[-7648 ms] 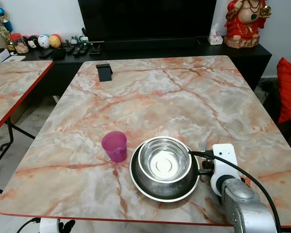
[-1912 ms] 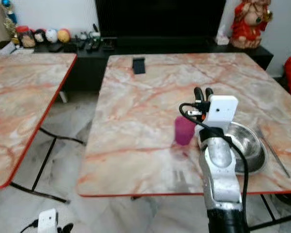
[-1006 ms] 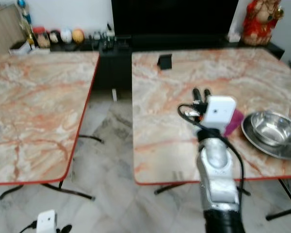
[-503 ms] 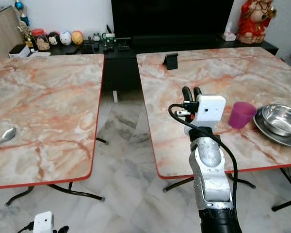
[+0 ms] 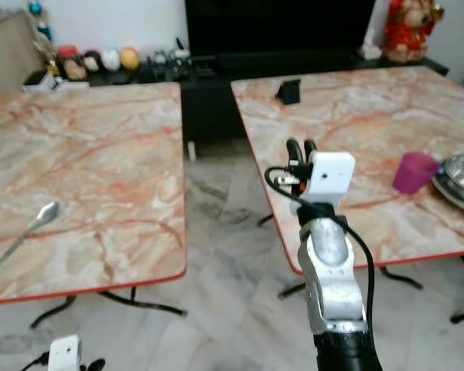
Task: Setting the table
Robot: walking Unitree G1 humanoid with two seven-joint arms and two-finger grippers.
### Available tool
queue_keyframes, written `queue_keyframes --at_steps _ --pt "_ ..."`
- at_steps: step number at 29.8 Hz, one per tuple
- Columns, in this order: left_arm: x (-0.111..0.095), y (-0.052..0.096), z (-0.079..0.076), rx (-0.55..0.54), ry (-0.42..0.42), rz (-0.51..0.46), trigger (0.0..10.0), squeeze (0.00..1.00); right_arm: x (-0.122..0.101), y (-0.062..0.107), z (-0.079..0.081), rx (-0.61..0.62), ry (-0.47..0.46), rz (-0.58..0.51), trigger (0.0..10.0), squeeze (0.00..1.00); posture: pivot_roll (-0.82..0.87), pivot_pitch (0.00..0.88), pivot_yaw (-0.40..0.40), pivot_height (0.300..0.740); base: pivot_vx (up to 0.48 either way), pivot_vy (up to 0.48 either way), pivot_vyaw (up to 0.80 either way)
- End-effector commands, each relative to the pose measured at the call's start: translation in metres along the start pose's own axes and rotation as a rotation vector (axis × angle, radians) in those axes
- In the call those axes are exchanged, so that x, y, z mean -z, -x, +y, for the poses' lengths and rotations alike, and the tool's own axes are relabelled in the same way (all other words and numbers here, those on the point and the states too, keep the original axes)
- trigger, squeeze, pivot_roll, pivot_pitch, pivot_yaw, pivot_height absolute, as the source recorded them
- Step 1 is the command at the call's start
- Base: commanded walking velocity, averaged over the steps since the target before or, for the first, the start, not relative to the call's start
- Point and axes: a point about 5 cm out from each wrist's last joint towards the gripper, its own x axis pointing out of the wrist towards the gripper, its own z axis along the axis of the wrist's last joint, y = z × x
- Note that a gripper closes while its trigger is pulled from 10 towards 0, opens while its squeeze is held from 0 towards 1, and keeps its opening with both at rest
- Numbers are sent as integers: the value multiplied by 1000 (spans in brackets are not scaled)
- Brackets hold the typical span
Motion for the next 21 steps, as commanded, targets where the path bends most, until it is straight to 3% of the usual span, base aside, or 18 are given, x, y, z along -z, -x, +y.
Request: queue_keyframes --at_steps 1,21 --pt "5 1 2 -1 -1 32 10000 0 -1 0 -3 13 -1 -4 10000 0 -148 0 48 740 0 289 0" --pt "4 1 2 -6 -1 32 10000 0 0 1 2 4 -10 0 10000 0 -133 0 51 740 0 287 0"
